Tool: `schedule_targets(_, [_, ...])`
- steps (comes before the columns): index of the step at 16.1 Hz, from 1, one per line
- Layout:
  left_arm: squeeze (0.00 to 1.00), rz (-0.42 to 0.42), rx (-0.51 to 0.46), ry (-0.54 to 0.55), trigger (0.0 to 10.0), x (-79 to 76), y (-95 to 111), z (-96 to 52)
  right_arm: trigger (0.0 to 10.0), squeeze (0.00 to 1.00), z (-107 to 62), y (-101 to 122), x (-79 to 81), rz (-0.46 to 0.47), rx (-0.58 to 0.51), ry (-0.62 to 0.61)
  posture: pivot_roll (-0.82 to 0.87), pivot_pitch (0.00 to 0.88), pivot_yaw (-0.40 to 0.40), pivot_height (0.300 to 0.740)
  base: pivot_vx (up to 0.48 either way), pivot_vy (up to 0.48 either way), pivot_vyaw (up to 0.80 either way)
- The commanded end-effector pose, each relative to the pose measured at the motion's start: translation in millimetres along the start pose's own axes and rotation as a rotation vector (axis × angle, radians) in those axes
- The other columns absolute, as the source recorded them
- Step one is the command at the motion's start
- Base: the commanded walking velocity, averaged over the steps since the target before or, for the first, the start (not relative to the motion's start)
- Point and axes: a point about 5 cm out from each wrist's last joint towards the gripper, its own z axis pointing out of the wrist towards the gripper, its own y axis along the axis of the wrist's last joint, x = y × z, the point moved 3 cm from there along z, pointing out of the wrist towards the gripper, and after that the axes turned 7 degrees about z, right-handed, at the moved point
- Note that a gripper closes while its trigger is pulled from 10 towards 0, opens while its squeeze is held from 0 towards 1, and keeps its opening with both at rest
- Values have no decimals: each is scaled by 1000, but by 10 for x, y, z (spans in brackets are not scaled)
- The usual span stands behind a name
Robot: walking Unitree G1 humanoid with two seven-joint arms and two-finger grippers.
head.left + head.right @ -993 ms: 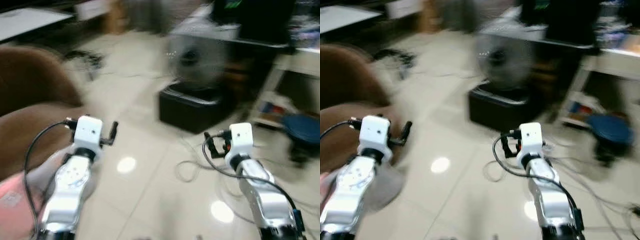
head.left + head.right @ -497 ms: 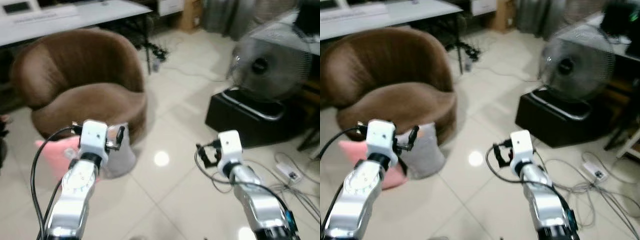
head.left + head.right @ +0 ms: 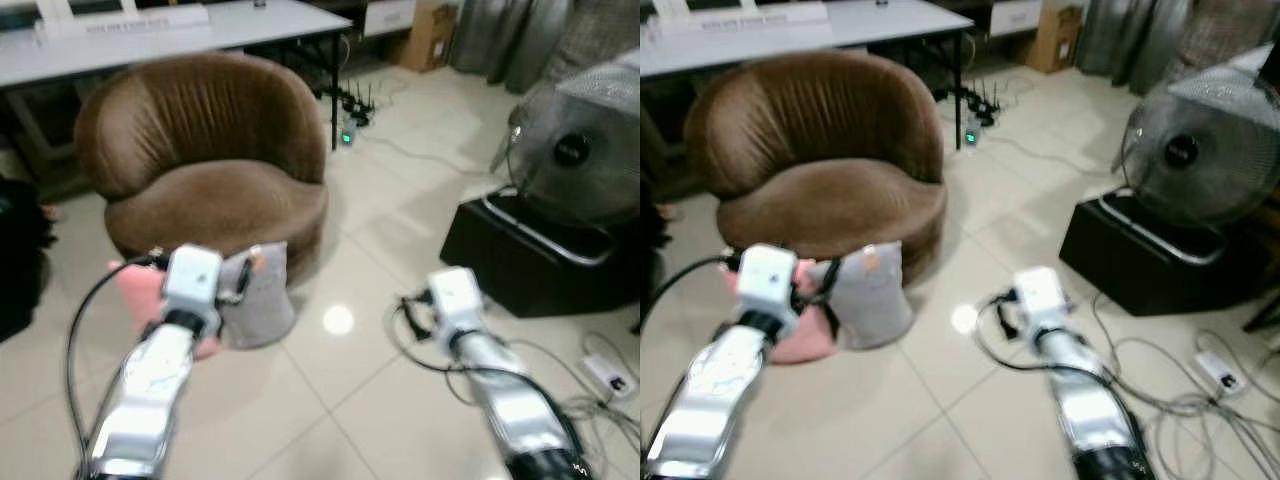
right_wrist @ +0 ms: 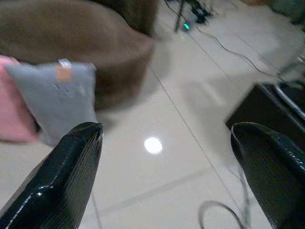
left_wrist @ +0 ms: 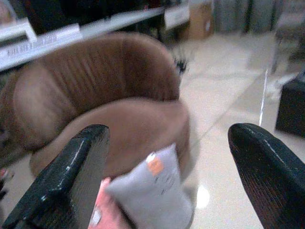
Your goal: Move the pillow to the sofa from floor
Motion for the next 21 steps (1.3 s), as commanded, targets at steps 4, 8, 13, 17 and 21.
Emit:
schedule_targets(4, [0, 5, -16, -22, 10000, -48, 31, 30, 10000, 0, -12, -13, -107, 19, -13, -28, 63, 0, 6, 740, 298, 0, 0])
schedule_targets(8, [0, 6, -27, -39, 10000, -103, 51, 58, 10000, 0, -1, -3, -105, 30, -23, -28, 64, 0, 6, 740, 296, 0, 0])
schedule_targets(13, [0, 6, -30, -51, 10000, -125, 49, 68, 10000, 0, 5, 37, -105, 18, -43, -8, 59, 0, 6, 740, 299, 0, 0])
schedule_targets(17, [0, 7, -34, -61, 10000, -149, 53, 68, 10000, 0, 2, 39, -94, 22, -49, -1, 56, 0, 6, 740, 307, 0, 708])
schedule_targets(21, [0, 5, -36, -65, 10000, -159, 55, 68, 10000, 0, 5, 10, -93, 31, -39, -3, 56, 0, 4, 740, 313, 0, 158])
